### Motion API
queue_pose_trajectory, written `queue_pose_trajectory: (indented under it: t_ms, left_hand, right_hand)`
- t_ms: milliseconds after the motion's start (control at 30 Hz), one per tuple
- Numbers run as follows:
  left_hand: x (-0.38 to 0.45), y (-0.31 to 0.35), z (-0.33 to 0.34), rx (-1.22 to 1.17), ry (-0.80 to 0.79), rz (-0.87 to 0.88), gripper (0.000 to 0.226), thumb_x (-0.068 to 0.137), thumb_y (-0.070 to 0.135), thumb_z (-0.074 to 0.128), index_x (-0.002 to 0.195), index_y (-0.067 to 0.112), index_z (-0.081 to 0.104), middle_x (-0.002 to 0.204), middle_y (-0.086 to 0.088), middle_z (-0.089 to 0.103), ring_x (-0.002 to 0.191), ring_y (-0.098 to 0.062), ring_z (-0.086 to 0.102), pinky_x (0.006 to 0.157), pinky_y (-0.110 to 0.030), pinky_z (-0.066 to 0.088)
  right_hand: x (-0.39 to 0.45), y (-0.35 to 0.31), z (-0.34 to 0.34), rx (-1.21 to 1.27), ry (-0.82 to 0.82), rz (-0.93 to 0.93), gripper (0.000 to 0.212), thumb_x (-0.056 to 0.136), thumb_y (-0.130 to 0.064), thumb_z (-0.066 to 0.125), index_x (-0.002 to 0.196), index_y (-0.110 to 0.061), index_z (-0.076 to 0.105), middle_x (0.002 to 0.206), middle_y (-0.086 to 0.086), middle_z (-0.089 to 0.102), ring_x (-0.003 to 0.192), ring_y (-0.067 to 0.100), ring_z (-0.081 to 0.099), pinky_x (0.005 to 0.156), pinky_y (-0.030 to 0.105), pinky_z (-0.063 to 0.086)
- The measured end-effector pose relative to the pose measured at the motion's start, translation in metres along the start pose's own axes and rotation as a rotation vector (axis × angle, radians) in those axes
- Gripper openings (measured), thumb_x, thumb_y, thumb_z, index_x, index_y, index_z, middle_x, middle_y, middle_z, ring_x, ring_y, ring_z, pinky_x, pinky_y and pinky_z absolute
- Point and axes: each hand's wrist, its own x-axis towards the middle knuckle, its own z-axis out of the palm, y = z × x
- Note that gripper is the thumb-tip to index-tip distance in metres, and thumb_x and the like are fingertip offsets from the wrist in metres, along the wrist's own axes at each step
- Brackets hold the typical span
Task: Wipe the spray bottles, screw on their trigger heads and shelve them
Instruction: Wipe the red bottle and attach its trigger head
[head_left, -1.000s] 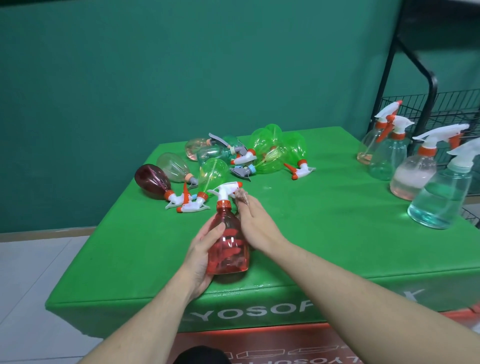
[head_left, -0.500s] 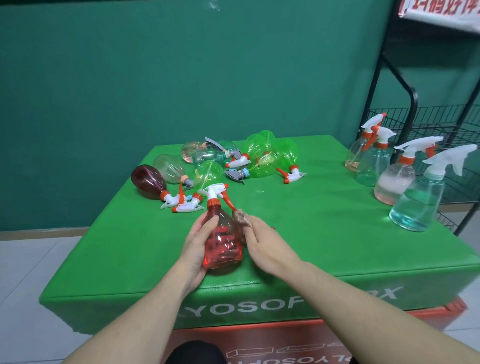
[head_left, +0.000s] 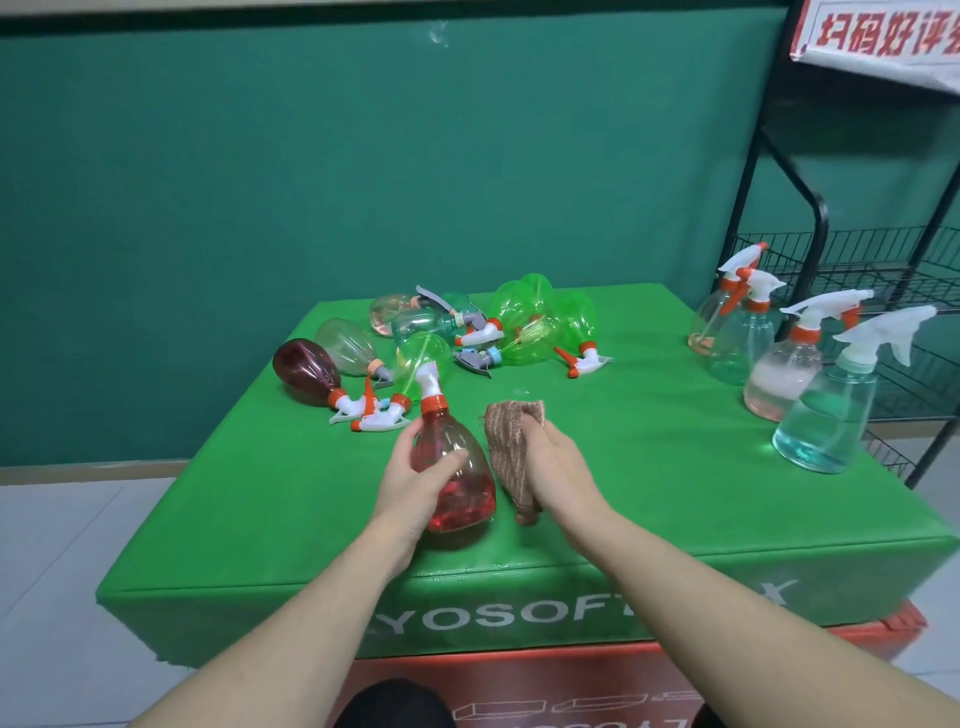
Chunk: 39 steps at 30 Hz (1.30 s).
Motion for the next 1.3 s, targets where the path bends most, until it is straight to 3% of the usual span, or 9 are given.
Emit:
queue_pose_trajectory:
  t_ms: [133, 233, 400, 567, 700, 800, 967, 1167, 1300]
  left_hand:
    - [0.001, 0.001, 0.014, 0.147, 0.073, 0.133, 0.065, 0.083, 0.015, 0.085, 0.131, 0.038, 0.047, 0.107, 0.023, 0.06, 0.096, 0.006, 0.058, 0.078, -0.016, 0.045]
    - [0.004, 0.0, 0.025, 0.276, 0.156, 0.144, 0.078, 0.076, 0.034, 0.089, 0.142, 0.04, 0.048, 0.109, 0.021, 0.062, 0.105, -0.012, 0.062, 0.089, -0.028, 0.049]
    - [0.003, 0.003, 0.042, 0.573, 0.127, 0.183, 0.074, 0.082, 0.047, 0.076, 0.147, 0.04, 0.043, 0.121, 0.003, 0.055, 0.115, -0.023, 0.053, 0.1, -0.04, 0.048]
    - [0.001, 0.007, 0.041, 0.583, -0.042, 0.15, 0.08, 0.088, 0.035, 0.066, 0.159, 0.03, 0.03, 0.138, -0.005, 0.043, 0.118, -0.021, 0.055, 0.107, -0.039, 0.046]
    - [-0.005, -0.001, 0.029, 0.502, -0.066, 0.223, 0.077, 0.089, 0.032, 0.078, 0.155, 0.036, 0.039, 0.135, 0.004, 0.049, 0.118, -0.011, 0.056, 0.104, -0.024, 0.041]
    - [-0.006, -0.01, 0.027, 0.425, -0.064, 0.24, 0.08, 0.079, 0.037, 0.082, 0.149, 0.047, 0.044, 0.13, 0.012, 0.063, 0.116, -0.005, 0.062, 0.1, -0.023, 0.046]
    - [-0.009, -0.012, 0.037, 0.378, -0.093, 0.229, 0.081, 0.077, 0.029, 0.079, 0.145, 0.055, 0.042, 0.117, 0.01, 0.055, 0.102, 0.002, 0.061, 0.089, -0.018, 0.047]
    - [-0.002, -0.01, 0.04, 0.415, -0.134, 0.242, 0.082, 0.088, 0.011, 0.073, 0.15, 0.05, 0.038, 0.115, 0.003, 0.049, 0.091, -0.008, 0.063, 0.066, -0.01, 0.051]
    - [0.0, -0.007, 0.039, 0.413, -0.149, 0.232, 0.081, 0.089, 0.005, 0.069, 0.153, 0.046, 0.039, 0.115, 0.0, 0.05, 0.079, -0.003, 0.062, 0.06, -0.01, 0.05]
  right_hand:
    - [-0.003, -0.009, 0.003, 0.079, 0.052, 0.014, 0.038, 0.109, -0.035, 0.032, 0.117, -0.016, 0.064, 0.121, 0.004, 0.065, 0.114, 0.021, 0.058, 0.101, 0.033, 0.041]
    - [-0.002, -0.015, 0.006, 0.144, 0.091, 0.029, 0.04, 0.107, -0.034, 0.035, 0.117, -0.014, 0.067, 0.119, 0.007, 0.068, 0.112, 0.024, 0.062, 0.104, 0.037, 0.045]
    - [-0.002, -0.02, 0.008, 0.215, 0.102, 0.056, 0.037, 0.107, -0.034, 0.036, 0.1, -0.017, 0.068, 0.103, 0.005, 0.071, 0.094, 0.02, 0.065, 0.085, 0.032, 0.048]
    - [0.0, -0.023, 0.01, 0.398, 0.146, 0.175, 0.039, 0.104, -0.039, 0.04, 0.087, -0.016, 0.066, 0.092, 0.006, 0.071, 0.086, 0.022, 0.068, 0.084, 0.039, 0.056]
    - [-0.001, -0.028, 0.007, 0.693, 0.116, 0.293, 0.035, 0.105, -0.034, 0.042, 0.1, -0.01, 0.068, 0.091, 0.012, 0.069, 0.065, 0.022, 0.069, 0.052, 0.028, 0.056]
    - [0.005, -0.035, 0.005, 0.848, 0.128, 0.326, 0.031, 0.101, -0.03, 0.046, 0.108, -0.009, 0.068, 0.091, 0.015, 0.065, 0.057, 0.024, 0.063, 0.05, 0.027, 0.053]
    - [0.013, -0.039, 0.003, 0.774, 0.166, 0.342, 0.029, 0.103, -0.03, 0.043, 0.077, -0.018, 0.052, 0.07, 0.005, 0.051, 0.045, 0.017, 0.051, 0.05, 0.024, 0.045]
    - [0.017, -0.03, 0.024, 0.494, 0.149, 0.265, 0.046, 0.101, -0.055, 0.03, 0.081, -0.022, 0.055, 0.081, 0.006, 0.059, 0.082, 0.027, 0.06, 0.079, 0.041, 0.051]
    - [0.013, -0.022, 0.027, 0.105, 0.132, 0.105, 0.058, 0.106, -0.052, 0.018, 0.13, -0.017, 0.058, 0.128, 0.01, 0.062, 0.12, 0.031, 0.057, 0.107, 0.046, 0.04]
